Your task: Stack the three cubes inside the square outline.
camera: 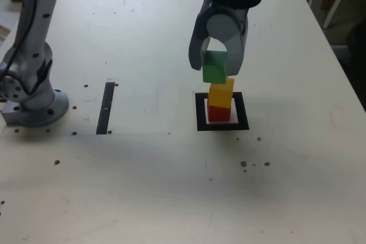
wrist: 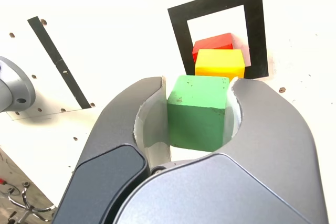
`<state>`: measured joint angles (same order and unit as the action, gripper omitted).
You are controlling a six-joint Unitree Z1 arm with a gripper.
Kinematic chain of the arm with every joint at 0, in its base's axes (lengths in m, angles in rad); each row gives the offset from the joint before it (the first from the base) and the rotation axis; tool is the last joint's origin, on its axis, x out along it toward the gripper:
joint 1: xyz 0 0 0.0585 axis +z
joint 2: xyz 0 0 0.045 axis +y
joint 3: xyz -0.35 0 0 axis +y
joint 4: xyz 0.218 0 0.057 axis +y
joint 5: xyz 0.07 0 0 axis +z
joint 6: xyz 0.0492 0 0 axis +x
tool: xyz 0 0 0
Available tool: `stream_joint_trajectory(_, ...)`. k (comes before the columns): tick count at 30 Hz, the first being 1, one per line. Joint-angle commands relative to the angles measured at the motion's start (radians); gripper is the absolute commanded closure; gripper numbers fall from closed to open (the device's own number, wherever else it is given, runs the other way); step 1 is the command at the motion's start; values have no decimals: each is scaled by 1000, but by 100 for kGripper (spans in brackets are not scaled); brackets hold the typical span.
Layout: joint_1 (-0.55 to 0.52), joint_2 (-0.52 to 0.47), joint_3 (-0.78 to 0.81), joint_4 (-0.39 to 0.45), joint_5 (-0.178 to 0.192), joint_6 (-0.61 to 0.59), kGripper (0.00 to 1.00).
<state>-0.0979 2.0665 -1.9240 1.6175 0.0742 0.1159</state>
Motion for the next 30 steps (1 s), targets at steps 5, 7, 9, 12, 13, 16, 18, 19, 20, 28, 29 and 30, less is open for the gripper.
stream_joint_trajectory(5, -2, 20, -12, 3, 0, -2, 68)
stream_joint_trajectory(7, -2, 25, -14, 0, 0, -2, 68)
stream_joint_trajectory(9, -2, 29, -16, -4, 1, -2, 66)
stream_joint_trajectory(12, -2, 33, -15, -11, 2, 1, 46)
stream_joint_trajectory(13, -2, 34, -14, -13, 3, 3, 32)
stream_joint_trajectory(16, -2, 34, -10, -16, 4, 7, 6)
stream_joint_trajectory(18, -2, 33, -8, -16, 6, 7, 1)
stream_joint_trajectory(19, -2, 33, -8, -16, 6, 7, 1)
stream_joint_trajectory(20, -2, 32, -7, -16, 7, 7, 1)
stream_joint_trajectory(28, -2, -17, 8, -14, 41, 1, 1)
stream_joint_trajectory(29, -2, -32, 15, -14, 50, -2, 1)
stream_joint_trajectory(30, -2, -48, 23, -13, 59, -6, 1)
